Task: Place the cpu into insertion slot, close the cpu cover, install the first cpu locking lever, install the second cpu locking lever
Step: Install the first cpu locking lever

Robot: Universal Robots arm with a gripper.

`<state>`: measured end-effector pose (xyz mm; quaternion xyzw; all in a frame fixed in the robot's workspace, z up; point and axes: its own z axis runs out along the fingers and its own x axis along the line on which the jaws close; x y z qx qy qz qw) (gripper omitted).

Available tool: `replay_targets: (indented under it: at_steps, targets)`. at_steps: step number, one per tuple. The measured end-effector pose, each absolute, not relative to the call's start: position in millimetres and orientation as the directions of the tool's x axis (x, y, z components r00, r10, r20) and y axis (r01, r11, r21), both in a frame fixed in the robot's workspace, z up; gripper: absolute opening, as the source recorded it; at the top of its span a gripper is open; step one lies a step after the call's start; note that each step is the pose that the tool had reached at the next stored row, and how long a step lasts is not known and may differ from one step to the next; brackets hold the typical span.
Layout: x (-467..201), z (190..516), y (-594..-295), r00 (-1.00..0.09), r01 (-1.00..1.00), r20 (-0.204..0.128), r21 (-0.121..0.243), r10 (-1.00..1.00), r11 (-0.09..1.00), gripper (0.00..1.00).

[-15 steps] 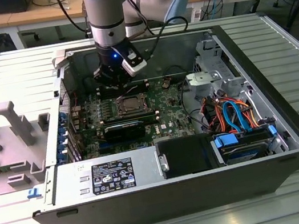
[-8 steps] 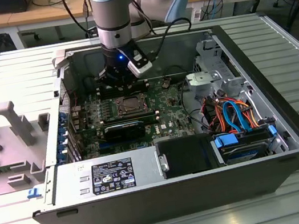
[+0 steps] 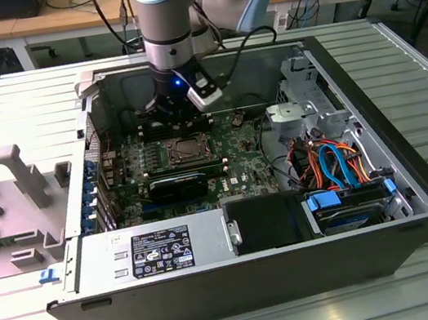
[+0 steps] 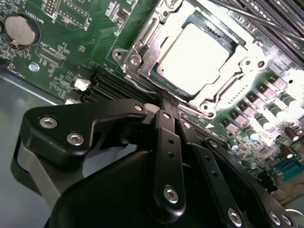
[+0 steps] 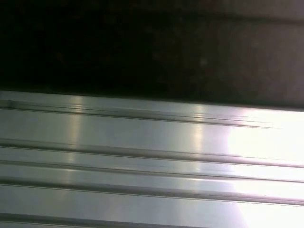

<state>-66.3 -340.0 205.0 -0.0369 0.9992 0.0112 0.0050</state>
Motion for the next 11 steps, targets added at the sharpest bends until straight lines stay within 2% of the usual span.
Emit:
replay_targets:
  at_steps: [11]
  targets:
    - [-55.0,205.0,-341.1,-0.997,-0.074,-0.011,0.022,-0.074,0.997,0.11]
